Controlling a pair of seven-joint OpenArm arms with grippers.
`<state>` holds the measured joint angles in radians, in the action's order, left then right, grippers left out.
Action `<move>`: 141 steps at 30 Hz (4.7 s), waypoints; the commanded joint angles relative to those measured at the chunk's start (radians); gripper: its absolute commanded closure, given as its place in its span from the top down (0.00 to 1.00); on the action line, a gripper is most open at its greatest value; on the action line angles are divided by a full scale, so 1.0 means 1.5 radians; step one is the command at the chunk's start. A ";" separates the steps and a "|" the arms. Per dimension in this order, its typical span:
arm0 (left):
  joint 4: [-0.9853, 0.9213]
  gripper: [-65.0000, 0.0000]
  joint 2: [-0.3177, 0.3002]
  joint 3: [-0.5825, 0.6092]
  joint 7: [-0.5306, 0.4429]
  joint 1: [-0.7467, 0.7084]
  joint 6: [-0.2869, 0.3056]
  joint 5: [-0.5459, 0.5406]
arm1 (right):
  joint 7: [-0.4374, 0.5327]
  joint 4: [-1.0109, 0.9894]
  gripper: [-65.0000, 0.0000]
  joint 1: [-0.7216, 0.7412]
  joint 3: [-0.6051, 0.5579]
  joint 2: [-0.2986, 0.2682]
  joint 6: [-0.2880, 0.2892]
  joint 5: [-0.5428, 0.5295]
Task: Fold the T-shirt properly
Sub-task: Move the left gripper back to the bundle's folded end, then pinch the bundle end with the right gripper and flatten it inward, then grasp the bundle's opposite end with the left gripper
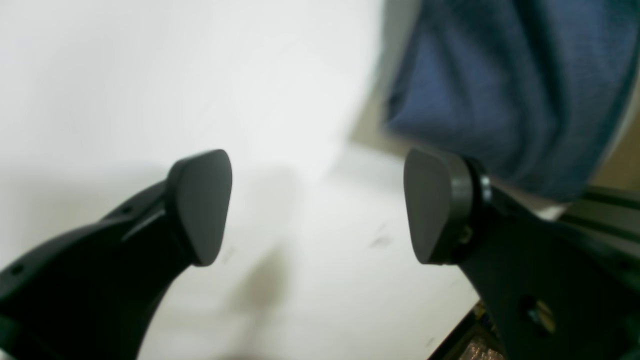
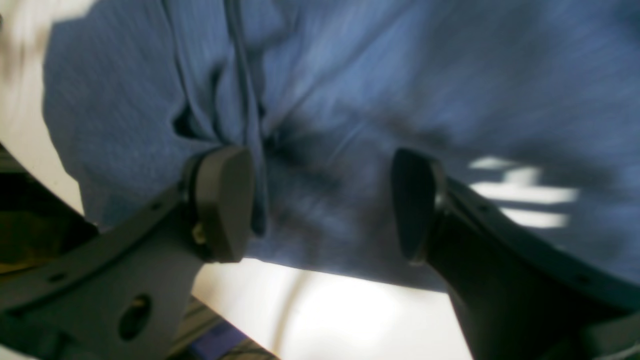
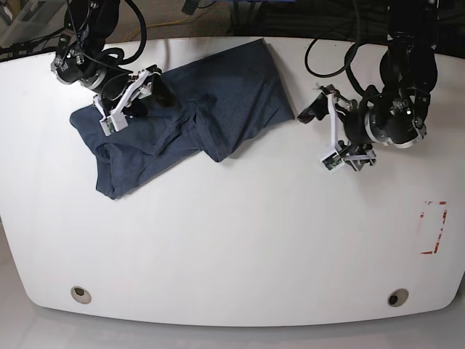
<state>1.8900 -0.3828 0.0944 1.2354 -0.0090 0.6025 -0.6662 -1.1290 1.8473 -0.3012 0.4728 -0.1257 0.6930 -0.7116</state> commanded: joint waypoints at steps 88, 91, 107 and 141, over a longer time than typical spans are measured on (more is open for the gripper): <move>-0.007 0.67 -0.053 -0.307 -0.038 -0.075 0.064 0.158 | 0.019 -0.338 0.66 0.379 -0.317 0.013 0.003 -0.118; -0.007 0.67 -0.053 -0.320 -0.038 -0.083 0.064 0.157 | 0.019 -0.369 0.76 0.391 -0.318 0.032 0.003 -0.118; -0.005 0.67 -0.052 -0.324 -0.038 -0.093 0.064 0.154 | 0.119 -0.378 0.56 0.359 -0.450 0.041 -0.082 -0.118; -0.001 0.67 0.027 -0.207 -0.038 -0.027 0.064 0.159 | 0.221 -0.264 0.00 0.191 -0.345 -0.020 -0.110 -0.118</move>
<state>1.8675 -0.3485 -0.2173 1.1934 -0.0765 0.6975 -0.4236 -0.8322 1.4521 -0.0341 -0.0601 -0.1463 0.5179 -0.8673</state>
